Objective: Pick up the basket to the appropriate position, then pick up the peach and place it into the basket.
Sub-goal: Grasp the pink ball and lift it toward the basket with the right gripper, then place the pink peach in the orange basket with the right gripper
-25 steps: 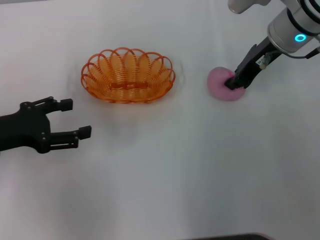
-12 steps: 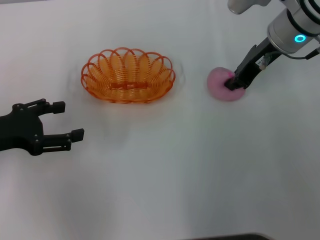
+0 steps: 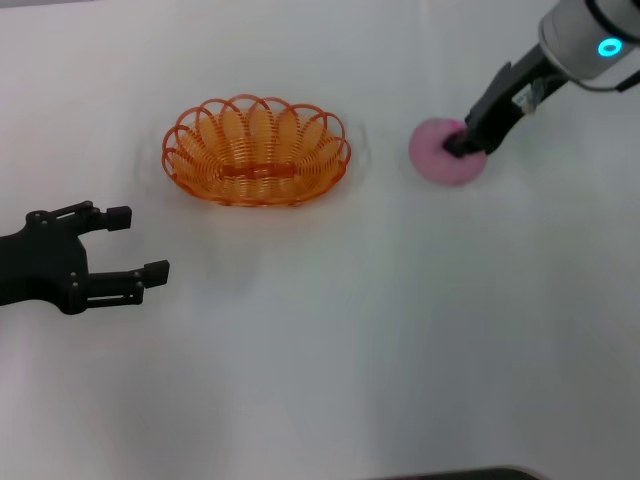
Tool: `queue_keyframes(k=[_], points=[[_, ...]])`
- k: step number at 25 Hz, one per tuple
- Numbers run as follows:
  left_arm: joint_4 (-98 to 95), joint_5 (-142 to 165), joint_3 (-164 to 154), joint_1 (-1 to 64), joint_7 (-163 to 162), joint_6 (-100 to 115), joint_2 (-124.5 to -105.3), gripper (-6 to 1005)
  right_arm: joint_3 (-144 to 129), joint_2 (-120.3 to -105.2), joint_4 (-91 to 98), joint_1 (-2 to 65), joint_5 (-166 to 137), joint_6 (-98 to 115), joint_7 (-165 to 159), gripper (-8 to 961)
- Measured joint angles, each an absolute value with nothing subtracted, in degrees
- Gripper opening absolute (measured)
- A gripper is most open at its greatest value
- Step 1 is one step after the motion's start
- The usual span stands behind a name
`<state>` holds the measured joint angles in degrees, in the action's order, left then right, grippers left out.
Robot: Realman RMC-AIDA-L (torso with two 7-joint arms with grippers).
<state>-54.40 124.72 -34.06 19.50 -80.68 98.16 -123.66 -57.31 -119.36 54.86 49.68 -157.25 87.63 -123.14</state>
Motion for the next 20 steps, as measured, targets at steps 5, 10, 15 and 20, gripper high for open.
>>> queue_keyframes(k=[5, 10, 15, 20], points=[[-54.4, 124.7, -34.0, 19.5, -80.7, 98.5, -123.66, 908, -57.1, -119.43, 61.5, 50.0, -155.3, 92.5, -123.8, 84], [-54.4, 124.7, -34.1, 19.5, -80.7, 98.8, -123.66, 908, -57.0, -119.63, 66.8, 51.3, -154.4, 95.9, -124.7, 84], [-54.4, 124.7, -34.1, 19.5, -80.7, 99.5, -123.66, 908, -56.9, -119.94, 68.1, 52.7, -153.9, 96.8, -124.7, 84], [-54.4, 124.7, -34.0, 19.5, -80.7, 99.5, -123.66, 908, -57.2, -119.99, 67.6, 52.9, -153.6, 96.3, -124.4, 85]])
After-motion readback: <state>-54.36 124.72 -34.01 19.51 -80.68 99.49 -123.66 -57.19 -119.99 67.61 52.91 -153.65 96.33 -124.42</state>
